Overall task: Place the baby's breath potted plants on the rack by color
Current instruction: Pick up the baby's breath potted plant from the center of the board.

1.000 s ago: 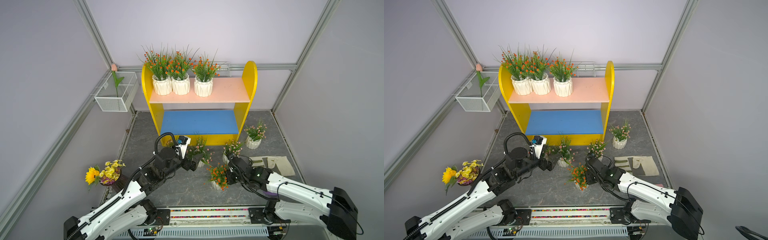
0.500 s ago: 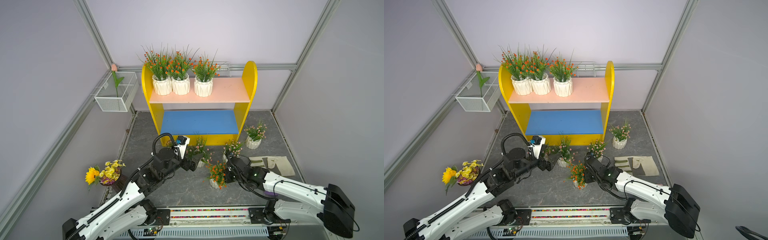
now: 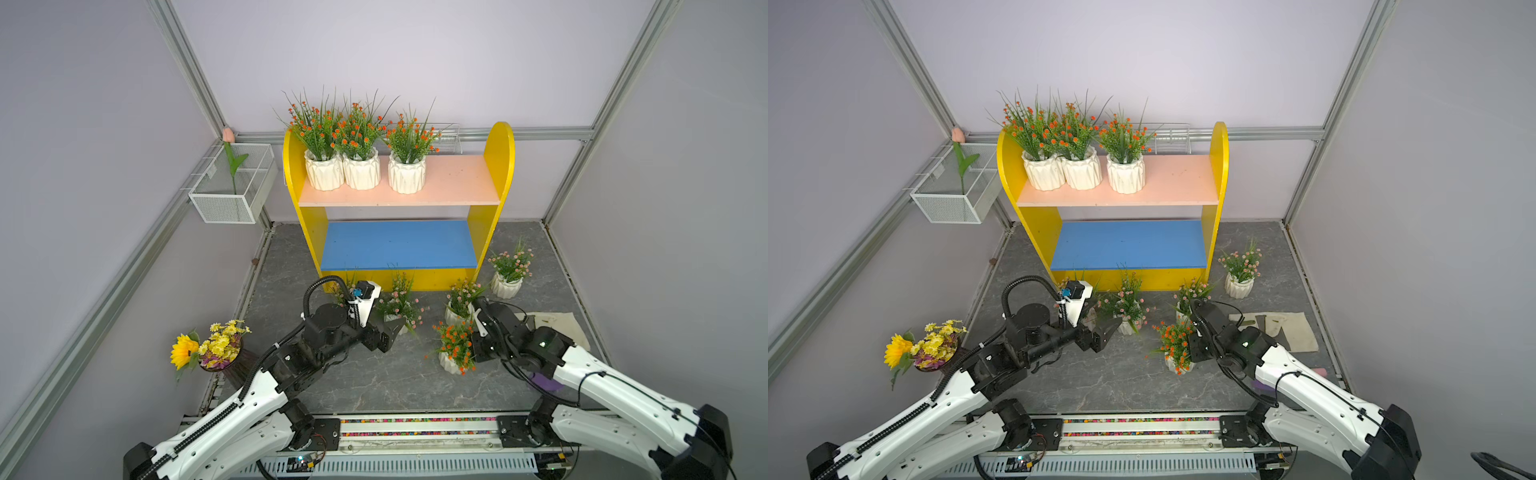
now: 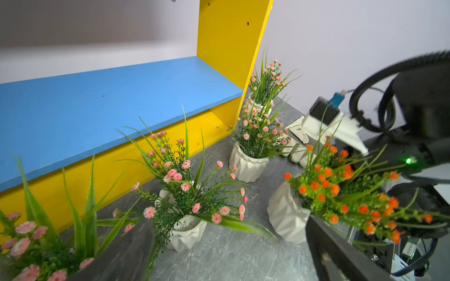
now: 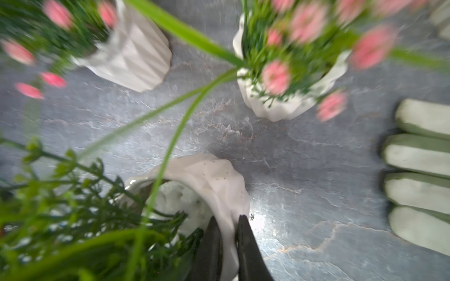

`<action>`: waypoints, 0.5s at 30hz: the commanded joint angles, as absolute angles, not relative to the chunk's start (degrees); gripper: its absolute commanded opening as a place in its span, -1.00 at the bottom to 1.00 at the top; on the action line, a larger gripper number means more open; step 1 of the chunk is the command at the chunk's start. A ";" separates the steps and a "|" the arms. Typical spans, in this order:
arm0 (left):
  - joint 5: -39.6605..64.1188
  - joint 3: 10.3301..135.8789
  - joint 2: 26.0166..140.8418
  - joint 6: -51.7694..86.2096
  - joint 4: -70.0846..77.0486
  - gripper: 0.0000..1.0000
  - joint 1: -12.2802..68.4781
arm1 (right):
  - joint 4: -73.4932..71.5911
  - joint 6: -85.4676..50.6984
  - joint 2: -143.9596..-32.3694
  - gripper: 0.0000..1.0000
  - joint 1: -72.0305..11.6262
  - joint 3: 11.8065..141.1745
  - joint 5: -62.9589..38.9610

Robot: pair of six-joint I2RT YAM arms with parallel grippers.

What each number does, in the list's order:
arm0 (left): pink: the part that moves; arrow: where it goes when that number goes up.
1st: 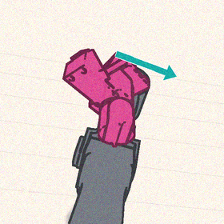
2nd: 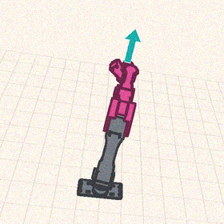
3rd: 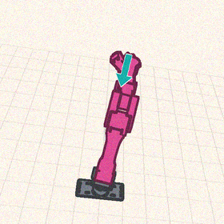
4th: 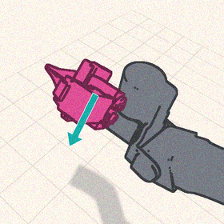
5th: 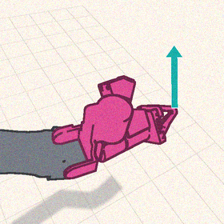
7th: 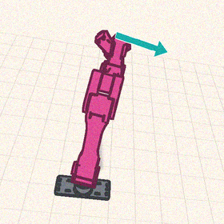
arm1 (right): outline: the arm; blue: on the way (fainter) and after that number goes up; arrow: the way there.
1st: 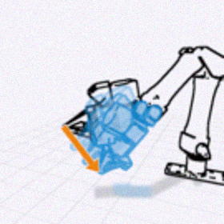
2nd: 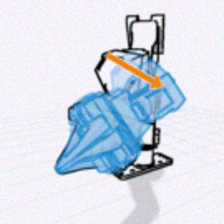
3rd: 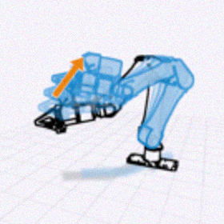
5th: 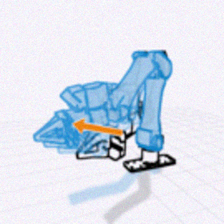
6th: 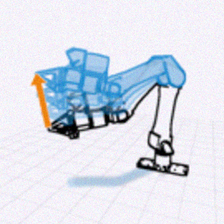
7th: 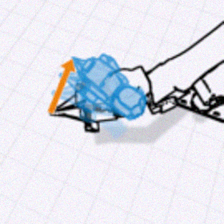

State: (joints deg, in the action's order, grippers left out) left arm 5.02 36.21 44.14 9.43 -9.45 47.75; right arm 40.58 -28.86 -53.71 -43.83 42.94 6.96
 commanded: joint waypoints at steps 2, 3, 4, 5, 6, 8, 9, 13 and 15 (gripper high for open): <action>9.83 33.67 44.90 8.91 -4.39 0.98 48.35 | 43.75 -25.48 -51.86 -0.80 -41.13 47.62 1.30; 10.32 33.28 45.43 8.81 -3.56 0.97 48.87 | 44.32 -24.87 -51.87 -0.80 -40.56 48.64 0.33; 9.97 33.15 46.04 8.32 -3.22 0.97 49.66 | 44.91 -24.37 -51.95 -0.80 -40.15 49.59 -0.19; 9.15 33.05 46.63 7.60 -3.03 0.96 50.82 | 45.61 -23.80 -52.01 -0.80 -39.80 49.99 -0.76; 8.29 33.13 47.33 6.79 -2.91 0.96 52.18 | 46.32 -23.19 -52.10 -0.80 -39.48 52.40 -1.19; 7.10 33.29 48.76 5.32 -2.44 0.96 54.92 | 47.42 -22.23 -52.38 -0.80 -38.73 54.18 -2.28; 6.79 33.39 49.65 4.75 -1.93 0.96 55.95 | 47.78 -21.77 -52.67 -0.79 -38.29 55.02 -2.99; 6.10 33.84 53.56 2.98 0.55 0.95 59.40 | 48.08 -20.77 -53.55 -0.79 -36.89 57.06 -5.79; 6.59 33.90 55.65 1.63 2.67 0.95 61.49 | 47.77 -20.70 -54.07 -0.79 -36.48 57.56 -6.87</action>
